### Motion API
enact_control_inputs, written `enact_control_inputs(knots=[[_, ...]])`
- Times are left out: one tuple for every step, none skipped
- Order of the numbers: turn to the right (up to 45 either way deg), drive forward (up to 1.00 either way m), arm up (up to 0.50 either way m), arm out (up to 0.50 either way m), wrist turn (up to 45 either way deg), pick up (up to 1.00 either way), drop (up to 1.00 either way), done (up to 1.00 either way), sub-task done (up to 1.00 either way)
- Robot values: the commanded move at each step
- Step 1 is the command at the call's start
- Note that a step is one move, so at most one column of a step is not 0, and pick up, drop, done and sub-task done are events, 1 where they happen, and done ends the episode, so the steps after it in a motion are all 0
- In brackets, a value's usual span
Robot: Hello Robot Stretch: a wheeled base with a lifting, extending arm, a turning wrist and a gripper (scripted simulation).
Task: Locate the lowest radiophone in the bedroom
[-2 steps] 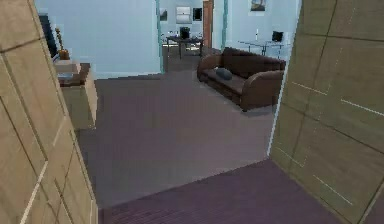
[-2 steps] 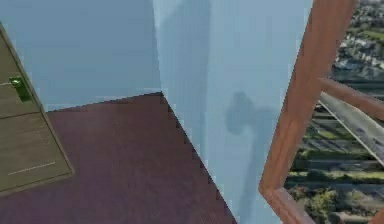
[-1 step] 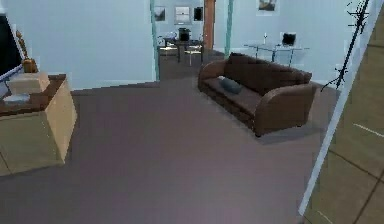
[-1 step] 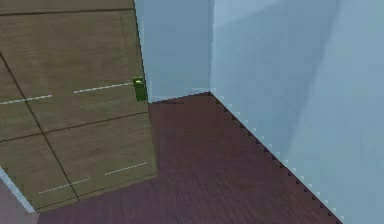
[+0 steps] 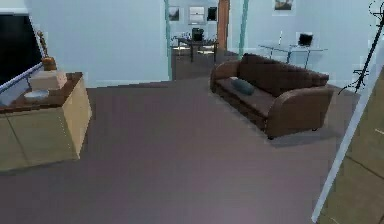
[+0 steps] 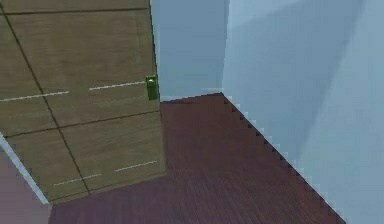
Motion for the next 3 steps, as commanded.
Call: enact_control_inputs(knots=[[0.0, 1.0, 0.0, 0.0, 0.0, 0.0, 0.0, 0.0, 0.0], [0.0, 1.0, 0.0, 0.0, 0.0, 0.0, 0.0, 0.0, 0.0], [0.0, 1.0, 0.0, 0.0, 0.0, 0.0, 0.0, 0.0, 0.0]])
